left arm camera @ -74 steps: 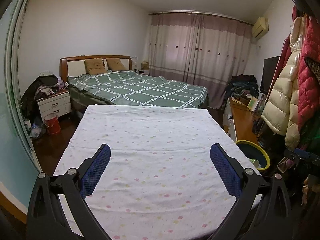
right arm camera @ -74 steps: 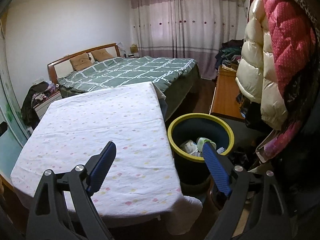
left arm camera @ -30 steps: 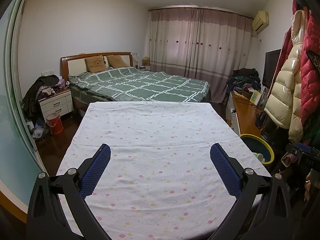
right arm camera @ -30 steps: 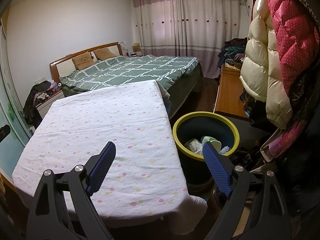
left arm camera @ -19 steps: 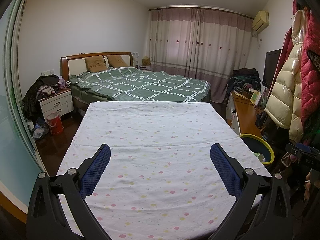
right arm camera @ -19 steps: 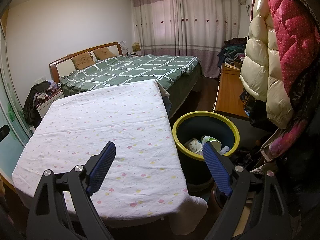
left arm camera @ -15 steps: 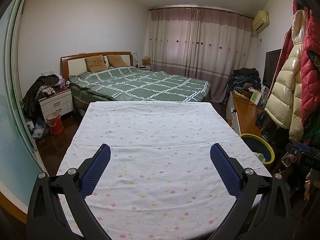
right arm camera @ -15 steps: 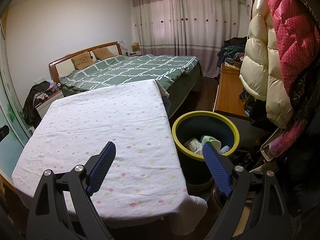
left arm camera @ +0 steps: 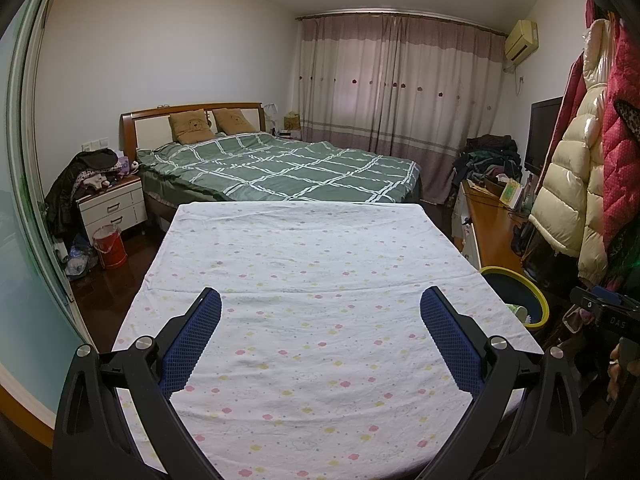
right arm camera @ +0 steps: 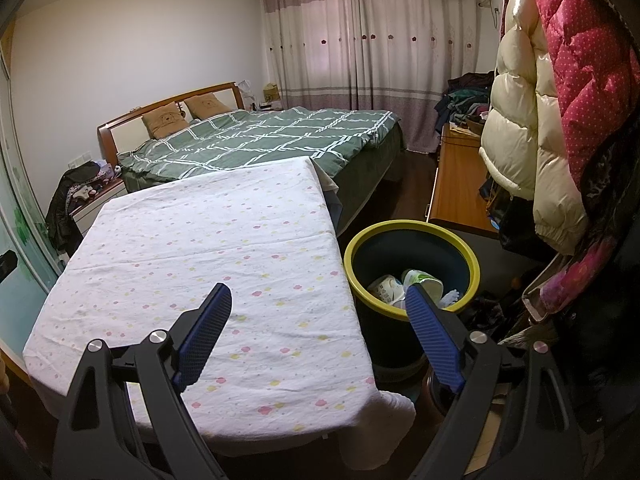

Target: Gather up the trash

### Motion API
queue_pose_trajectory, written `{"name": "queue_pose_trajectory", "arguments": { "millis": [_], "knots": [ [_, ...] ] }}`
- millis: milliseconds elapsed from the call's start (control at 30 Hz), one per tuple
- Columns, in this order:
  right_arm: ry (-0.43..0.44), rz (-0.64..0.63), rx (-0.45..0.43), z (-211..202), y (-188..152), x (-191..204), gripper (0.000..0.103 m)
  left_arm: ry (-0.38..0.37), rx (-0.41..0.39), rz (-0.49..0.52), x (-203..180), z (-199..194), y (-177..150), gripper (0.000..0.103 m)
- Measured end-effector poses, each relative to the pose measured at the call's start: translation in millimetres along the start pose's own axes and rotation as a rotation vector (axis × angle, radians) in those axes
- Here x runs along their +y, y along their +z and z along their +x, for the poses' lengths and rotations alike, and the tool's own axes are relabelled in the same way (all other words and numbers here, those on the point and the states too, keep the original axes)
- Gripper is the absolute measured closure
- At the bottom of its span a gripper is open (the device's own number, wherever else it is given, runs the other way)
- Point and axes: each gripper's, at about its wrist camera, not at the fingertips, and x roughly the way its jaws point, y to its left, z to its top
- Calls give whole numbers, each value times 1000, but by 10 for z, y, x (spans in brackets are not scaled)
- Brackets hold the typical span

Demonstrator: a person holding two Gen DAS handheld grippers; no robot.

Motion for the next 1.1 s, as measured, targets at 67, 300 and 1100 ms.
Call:
{"name": "queue_pose_trajectory", "arguments": {
  "millis": [67, 300, 1100],
  "knots": [
    [1, 1, 0, 0, 1, -1, 19, 1, -1, 0, 4, -4, -1, 5],
    [0, 0, 2, 9, -1, -4, 19, -9, 4, -8, 12, 15, -14, 5],
    [4, 1, 15, 67, -53, 42, 19, -41, 56, -10, -44, 164, -41, 5]
  ]
}}
